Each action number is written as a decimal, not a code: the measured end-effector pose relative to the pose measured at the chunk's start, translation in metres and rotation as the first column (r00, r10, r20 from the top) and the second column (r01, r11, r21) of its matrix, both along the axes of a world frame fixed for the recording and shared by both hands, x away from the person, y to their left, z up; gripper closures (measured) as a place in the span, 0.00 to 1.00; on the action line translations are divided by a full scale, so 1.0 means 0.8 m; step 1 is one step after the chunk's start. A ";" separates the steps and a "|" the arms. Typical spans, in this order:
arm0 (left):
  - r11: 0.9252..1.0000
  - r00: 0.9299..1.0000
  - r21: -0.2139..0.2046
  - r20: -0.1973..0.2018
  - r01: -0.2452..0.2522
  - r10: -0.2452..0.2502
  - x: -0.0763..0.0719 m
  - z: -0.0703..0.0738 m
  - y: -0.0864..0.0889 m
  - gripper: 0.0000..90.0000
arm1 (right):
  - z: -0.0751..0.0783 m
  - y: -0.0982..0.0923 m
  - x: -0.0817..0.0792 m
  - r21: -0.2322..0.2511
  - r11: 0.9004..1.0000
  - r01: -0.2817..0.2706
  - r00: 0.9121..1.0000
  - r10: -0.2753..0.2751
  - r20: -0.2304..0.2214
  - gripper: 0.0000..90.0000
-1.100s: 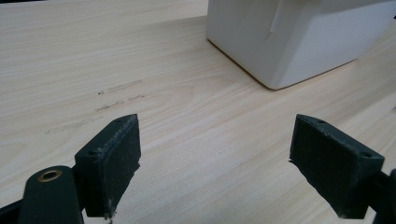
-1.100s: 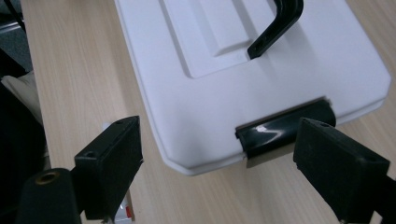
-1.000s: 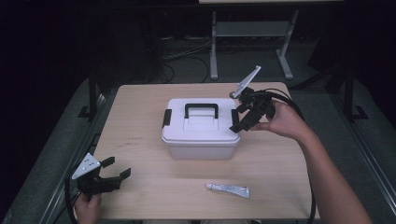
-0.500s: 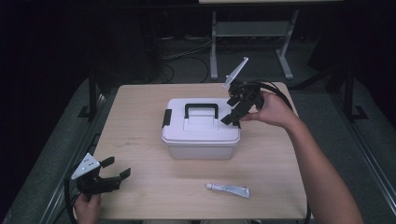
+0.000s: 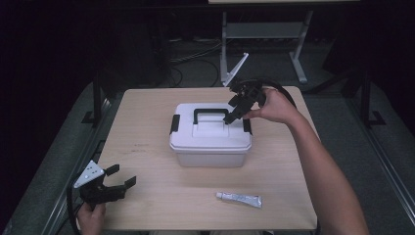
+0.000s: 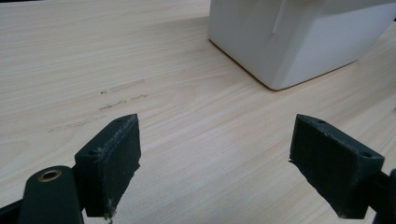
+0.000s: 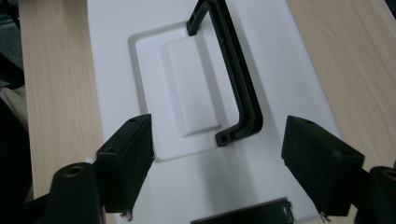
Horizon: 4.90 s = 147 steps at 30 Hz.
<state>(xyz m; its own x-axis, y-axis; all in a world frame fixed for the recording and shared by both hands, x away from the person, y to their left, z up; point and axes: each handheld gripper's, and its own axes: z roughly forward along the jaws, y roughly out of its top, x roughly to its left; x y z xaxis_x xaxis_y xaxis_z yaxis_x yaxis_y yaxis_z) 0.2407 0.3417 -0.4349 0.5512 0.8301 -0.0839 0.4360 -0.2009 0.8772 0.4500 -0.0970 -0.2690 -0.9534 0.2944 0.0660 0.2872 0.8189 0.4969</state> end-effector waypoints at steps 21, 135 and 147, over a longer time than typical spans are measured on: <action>1.000 1.000 -0.001 -0.002 0.002 -0.002 0.001 0.000 0.000 0.17 | -0.007 0.040 0.027 -0.020 0.998 -0.066 0.997 0.066 -0.038 0.40; 1.000 1.000 -0.010 0.011 0.008 -0.008 0.002 0.000 0.000 0.17 | 0.045 -0.030 -0.026 0.046 0.995 -0.092 0.996 0.090 0.029 0.93; 1.000 1.000 -0.011 0.012 0.004 -0.003 0.002 0.000 -0.001 0.17 | 0.046 -0.078 -0.047 0.054 0.998 -0.039 0.998 0.037 0.044 0.93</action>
<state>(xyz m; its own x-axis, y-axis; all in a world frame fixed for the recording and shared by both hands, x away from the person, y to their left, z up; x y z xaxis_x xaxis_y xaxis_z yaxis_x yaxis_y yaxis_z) 0.2425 0.3413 -0.4345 0.5552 0.8273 -0.0860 0.4244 -0.1928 0.8847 0.4121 -0.1593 -0.2322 -0.9661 0.2551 0.0400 0.2342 0.8001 0.5522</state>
